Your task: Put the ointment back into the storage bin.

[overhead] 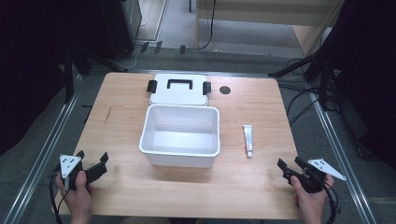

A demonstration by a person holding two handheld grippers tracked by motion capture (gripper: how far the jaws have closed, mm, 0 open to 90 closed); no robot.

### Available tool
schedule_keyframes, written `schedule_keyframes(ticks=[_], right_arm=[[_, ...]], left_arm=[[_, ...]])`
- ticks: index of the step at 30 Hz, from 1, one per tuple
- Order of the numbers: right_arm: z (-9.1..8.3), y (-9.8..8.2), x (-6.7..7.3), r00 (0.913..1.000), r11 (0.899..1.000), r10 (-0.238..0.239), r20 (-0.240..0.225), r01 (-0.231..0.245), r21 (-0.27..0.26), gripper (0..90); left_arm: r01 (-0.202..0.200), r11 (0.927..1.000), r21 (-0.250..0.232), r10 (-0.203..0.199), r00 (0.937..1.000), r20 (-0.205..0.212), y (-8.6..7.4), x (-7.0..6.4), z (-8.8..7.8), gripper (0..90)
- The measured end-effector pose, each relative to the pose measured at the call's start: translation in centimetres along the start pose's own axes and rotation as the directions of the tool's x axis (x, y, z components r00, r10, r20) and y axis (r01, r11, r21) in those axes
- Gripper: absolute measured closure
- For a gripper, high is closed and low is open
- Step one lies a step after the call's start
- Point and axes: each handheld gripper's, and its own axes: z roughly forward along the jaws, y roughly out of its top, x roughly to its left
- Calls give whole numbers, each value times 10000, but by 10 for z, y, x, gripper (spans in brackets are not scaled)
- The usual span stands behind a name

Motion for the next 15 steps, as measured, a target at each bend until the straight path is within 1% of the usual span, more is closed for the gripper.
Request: schedule_keyframes(ticks=[4, 6, 8, 9, 11, 12, 14, 15], right_arm=[[3, 2, 3, 9999, 9992, -27, 161, 20, 402, 233], [4, 6, 6, 9998, 9978, -137, 145, 127, 658, 235], [6, 11, 8, 9992, 9950, -260, 295, 230, 970, 235], [7, 15, 9, 9990, 9936, -335, 284, 302, 1089, 237], [9, 22, 12, 9979, 9857, -543, 367, 477, 1616, 236], [10, 26, 14, 9964, 9804, -746, 406, 658, 1855, 238], [12, 34, 16, 9959, 9658, -852, 288, 754, 2483, 238], [13, 38, 18, 9953, 9554, -924, 286, 805, 2840, 238]], left_arm=[[78, 10000, 6, -78, 10000, 38, 0, 1, 0, 140], [94, 10000, 2, -94, 9999, 34, 0, 1, 0, 140], [99, 10000, 9, -99, 9999, 27, 0, 1, 0, 140], [100, 9999, 12, -100, 9999, 28, 0, 1, 0, 140], [95, 9999, 32, -96, 10000, 26, 0, 1, 0, 140], [96, 10000, 26, -96, 10000, 22, 0, 1, 0, 140], [73, 10000, 33, -74, 10000, 15, 0, 0, 1, 140], [52, 10000, 51, -52, 10000, 7, 0, 0, 1, 140]])
